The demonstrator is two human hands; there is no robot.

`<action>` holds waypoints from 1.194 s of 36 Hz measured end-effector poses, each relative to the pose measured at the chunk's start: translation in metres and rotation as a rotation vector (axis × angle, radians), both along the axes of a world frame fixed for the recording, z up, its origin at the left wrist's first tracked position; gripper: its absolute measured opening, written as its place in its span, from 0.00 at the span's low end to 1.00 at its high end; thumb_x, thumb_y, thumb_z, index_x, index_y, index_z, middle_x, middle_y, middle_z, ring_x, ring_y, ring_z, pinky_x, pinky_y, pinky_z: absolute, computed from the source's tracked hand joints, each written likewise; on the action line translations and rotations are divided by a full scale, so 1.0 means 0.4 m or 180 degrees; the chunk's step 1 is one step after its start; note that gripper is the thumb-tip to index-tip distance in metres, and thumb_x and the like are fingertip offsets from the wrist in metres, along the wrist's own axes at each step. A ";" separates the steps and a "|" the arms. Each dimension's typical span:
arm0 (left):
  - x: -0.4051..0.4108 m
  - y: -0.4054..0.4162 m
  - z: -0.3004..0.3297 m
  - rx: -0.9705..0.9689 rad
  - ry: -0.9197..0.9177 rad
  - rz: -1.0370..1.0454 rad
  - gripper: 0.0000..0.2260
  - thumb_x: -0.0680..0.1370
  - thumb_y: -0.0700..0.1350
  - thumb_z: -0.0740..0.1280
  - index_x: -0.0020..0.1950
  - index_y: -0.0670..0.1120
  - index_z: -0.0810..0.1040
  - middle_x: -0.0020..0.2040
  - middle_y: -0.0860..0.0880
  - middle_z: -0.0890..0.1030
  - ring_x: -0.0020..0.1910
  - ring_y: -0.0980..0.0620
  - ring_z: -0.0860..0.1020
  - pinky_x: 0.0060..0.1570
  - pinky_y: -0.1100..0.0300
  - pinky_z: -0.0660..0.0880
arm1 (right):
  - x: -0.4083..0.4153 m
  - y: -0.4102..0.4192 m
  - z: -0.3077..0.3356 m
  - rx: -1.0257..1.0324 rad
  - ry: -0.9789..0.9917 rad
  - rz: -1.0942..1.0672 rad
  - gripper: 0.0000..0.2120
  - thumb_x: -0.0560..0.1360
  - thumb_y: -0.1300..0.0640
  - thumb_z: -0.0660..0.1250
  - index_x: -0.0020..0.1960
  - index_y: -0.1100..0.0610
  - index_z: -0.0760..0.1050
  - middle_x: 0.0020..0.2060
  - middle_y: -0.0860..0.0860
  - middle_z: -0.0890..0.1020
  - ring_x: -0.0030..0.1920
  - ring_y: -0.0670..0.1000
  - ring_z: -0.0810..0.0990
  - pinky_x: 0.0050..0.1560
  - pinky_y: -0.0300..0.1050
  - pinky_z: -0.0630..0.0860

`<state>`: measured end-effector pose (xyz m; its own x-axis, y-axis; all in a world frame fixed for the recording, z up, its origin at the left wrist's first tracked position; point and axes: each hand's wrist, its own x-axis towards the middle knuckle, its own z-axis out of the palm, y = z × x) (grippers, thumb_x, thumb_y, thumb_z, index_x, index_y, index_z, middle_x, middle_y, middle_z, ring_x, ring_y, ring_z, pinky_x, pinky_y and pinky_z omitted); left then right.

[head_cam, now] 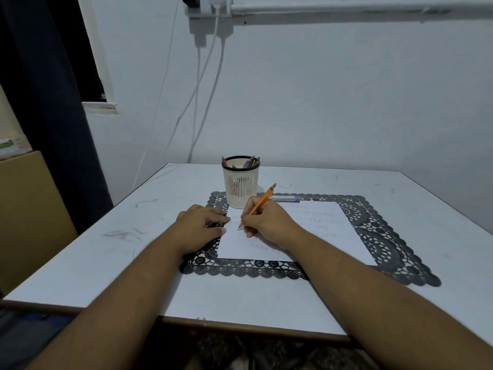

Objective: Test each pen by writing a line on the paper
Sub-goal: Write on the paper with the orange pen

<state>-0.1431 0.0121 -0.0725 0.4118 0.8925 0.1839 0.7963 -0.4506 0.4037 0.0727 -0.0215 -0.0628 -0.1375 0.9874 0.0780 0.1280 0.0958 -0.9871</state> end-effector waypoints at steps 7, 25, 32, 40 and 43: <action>0.000 -0.004 0.000 -0.0031 -0.0075 0.0035 0.16 0.81 0.55 0.69 0.69 0.63 0.78 0.73 0.63 0.73 0.74 0.53 0.64 0.75 0.48 0.57 | -0.002 -0.010 0.001 0.0030 0.0057 0.0103 0.07 0.76 0.73 0.68 0.44 0.63 0.76 0.36 0.61 0.77 0.36 0.57 0.77 0.37 0.47 0.78; 0.003 0.001 -0.002 -0.0025 -0.0073 0.0022 0.16 0.81 0.55 0.69 0.69 0.63 0.79 0.74 0.63 0.72 0.75 0.53 0.63 0.75 0.48 0.56 | 0.023 -0.004 -0.002 0.0096 0.0102 -0.0106 0.08 0.76 0.72 0.68 0.42 0.62 0.75 0.38 0.62 0.76 0.38 0.61 0.75 0.36 0.51 0.75; 0.003 0.002 -0.002 -0.0026 -0.0053 0.0029 0.16 0.81 0.55 0.70 0.69 0.63 0.79 0.74 0.62 0.72 0.75 0.52 0.64 0.75 0.46 0.57 | 0.018 -0.004 -0.005 0.0010 -0.0026 -0.0049 0.09 0.76 0.70 0.69 0.41 0.59 0.77 0.37 0.62 0.78 0.39 0.60 0.76 0.39 0.50 0.76; 0.005 -0.007 0.001 -0.0069 -0.0129 0.0056 0.16 0.81 0.54 0.69 0.69 0.62 0.79 0.74 0.62 0.72 0.75 0.53 0.63 0.76 0.46 0.56 | 0.017 -0.010 0.003 0.0085 -0.0077 -0.0163 0.07 0.76 0.72 0.67 0.43 0.63 0.74 0.38 0.63 0.77 0.38 0.60 0.76 0.34 0.49 0.75; 0.004 -0.006 0.001 -0.0064 -0.0110 0.0055 0.16 0.81 0.55 0.69 0.69 0.62 0.78 0.74 0.62 0.72 0.75 0.53 0.64 0.76 0.45 0.56 | 0.017 -0.010 0.002 0.0074 -0.0124 -0.0154 0.07 0.76 0.71 0.68 0.43 0.62 0.74 0.38 0.63 0.78 0.38 0.60 0.76 0.35 0.49 0.76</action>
<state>-0.1413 0.0097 -0.0720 0.3899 0.9031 0.1797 0.7893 -0.4283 0.4400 0.0793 -0.0256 -0.0620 -0.0931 0.9910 0.0966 0.1714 0.1115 -0.9789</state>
